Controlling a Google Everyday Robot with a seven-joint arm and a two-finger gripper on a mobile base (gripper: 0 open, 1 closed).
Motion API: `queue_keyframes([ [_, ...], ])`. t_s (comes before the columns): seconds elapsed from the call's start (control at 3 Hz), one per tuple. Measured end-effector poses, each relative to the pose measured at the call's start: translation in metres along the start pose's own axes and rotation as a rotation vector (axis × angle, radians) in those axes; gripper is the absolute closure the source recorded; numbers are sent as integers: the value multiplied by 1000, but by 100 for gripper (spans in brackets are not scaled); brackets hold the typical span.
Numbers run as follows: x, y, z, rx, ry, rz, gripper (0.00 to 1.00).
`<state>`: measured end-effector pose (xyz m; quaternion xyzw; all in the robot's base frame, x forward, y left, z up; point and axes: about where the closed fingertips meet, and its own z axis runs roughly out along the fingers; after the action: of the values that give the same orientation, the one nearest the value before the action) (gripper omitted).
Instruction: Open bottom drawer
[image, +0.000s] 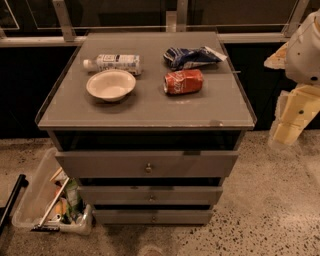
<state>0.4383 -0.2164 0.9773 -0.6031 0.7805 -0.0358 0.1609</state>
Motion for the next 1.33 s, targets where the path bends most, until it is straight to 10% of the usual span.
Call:
queue_keyframes([
  [0.67, -1, 6, 7, -5, -37, -9, 0],
  [1.33, -4, 66, 76, -62, -221, -73, 0],
])
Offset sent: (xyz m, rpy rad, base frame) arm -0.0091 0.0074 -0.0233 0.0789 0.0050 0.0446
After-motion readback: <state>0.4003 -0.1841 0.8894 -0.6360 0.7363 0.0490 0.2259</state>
